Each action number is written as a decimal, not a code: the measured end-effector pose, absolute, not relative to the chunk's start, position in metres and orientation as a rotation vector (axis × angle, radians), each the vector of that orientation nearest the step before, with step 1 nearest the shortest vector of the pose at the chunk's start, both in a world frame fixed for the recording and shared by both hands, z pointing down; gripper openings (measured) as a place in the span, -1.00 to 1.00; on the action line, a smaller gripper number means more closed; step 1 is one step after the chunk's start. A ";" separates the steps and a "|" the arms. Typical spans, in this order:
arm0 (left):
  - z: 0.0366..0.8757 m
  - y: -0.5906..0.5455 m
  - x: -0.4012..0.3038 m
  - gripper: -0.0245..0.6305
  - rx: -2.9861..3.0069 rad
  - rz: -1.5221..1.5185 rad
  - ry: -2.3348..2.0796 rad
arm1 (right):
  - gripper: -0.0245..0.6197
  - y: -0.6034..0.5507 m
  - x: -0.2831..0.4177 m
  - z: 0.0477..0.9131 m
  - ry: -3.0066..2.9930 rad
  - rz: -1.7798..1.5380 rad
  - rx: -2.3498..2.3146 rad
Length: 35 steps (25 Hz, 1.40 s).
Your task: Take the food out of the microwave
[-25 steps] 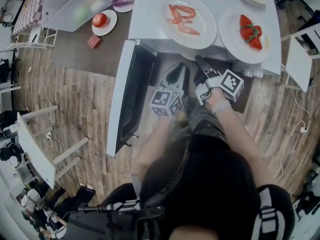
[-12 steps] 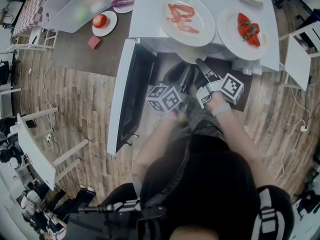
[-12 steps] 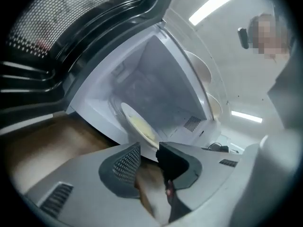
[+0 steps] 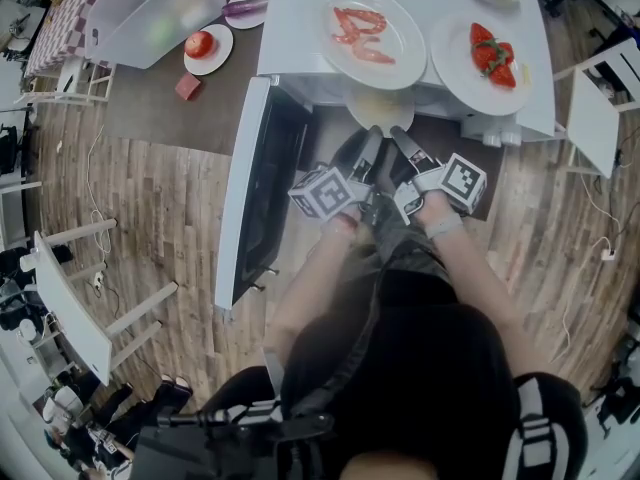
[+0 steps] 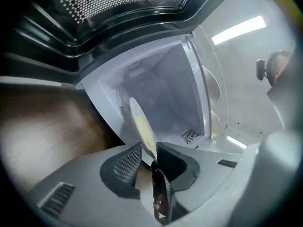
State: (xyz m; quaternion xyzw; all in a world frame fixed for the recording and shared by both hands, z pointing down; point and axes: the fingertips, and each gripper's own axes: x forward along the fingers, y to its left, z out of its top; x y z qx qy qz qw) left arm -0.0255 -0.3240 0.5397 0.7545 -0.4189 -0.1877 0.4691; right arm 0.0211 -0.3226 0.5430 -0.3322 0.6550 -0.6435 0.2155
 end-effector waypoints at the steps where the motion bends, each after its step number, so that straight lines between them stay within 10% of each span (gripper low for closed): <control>1: 0.541 -0.323 -0.026 -0.67 1.842 -0.454 -1.026 | -0.82 -0.321 0.020 0.544 1.824 -1.786 -0.919; 35: 0.541 -0.323 -0.029 -0.77 1.816 -0.451 -1.003 | -0.82 -0.337 0.026 0.548 1.850 -1.748 -1.021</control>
